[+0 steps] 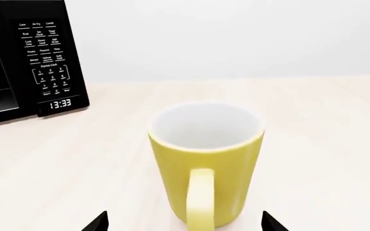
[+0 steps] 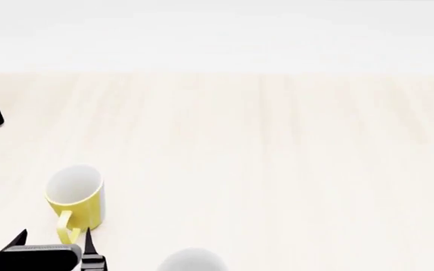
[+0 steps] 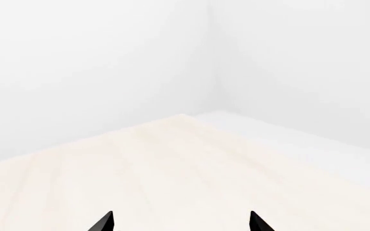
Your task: Put the yellow and white mug to the front of the white mug.
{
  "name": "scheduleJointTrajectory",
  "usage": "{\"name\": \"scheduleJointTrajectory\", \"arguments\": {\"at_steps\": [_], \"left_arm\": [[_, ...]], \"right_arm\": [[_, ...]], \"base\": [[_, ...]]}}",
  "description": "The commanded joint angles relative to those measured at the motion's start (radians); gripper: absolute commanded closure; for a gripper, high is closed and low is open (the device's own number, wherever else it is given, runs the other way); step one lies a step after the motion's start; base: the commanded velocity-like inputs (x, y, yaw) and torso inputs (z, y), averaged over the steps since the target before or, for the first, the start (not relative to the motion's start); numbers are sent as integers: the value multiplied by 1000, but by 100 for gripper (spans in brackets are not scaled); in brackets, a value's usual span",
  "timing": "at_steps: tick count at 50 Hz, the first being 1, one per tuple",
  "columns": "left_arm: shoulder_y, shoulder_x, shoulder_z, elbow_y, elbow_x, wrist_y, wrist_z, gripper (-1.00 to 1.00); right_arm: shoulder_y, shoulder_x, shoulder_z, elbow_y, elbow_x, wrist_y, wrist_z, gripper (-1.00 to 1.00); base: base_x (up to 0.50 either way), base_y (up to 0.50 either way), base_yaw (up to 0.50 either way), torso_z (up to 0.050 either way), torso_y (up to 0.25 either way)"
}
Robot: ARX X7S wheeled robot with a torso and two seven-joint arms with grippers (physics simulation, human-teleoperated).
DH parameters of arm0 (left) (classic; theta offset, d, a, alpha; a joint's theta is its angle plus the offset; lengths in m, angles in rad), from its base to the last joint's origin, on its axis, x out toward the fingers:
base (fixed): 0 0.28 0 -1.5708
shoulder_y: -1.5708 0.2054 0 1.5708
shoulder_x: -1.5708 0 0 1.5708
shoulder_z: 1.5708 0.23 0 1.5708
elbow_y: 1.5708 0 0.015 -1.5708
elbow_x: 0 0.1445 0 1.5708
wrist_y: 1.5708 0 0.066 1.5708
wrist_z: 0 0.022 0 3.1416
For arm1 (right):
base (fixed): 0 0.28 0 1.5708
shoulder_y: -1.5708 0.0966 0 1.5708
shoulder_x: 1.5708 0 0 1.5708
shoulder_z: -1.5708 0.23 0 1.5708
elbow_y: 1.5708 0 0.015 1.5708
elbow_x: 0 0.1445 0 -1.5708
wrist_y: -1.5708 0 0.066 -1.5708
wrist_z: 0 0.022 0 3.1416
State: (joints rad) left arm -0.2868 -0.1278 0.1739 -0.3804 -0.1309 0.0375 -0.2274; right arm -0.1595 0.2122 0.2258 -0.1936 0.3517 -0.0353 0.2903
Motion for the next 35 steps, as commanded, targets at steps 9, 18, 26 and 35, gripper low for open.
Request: {"name": "scheduleJointTrajectory", "arguments": {"at_steps": [9, 18, 26, 35], "left_arm": [[-44, 3, -4, -90, -34, 35, 4, 100], [-51, 4, 4, -110, -43, 47, 12, 100], [-48, -4, 11, -98, -52, 44, 20, 100], [-51, -37, 35, -41, -154, 60, 200, 100]], "right_arm": [[0, 8, -8, 1, 1, 3, 12, -100], [-1, 10, -8, 2, 6, -2, 15, -100], [-3, 14, -10, 3, 9, -4, 17, -100], [-6, 18, -8, 1, 16, -8, 19, -100]], "base": [[0, 0, 0, 0, 0], [0, 0, 0, 0, 0], [0, 0, 0, 0, 0], [0, 0, 0, 0, 0]]}}
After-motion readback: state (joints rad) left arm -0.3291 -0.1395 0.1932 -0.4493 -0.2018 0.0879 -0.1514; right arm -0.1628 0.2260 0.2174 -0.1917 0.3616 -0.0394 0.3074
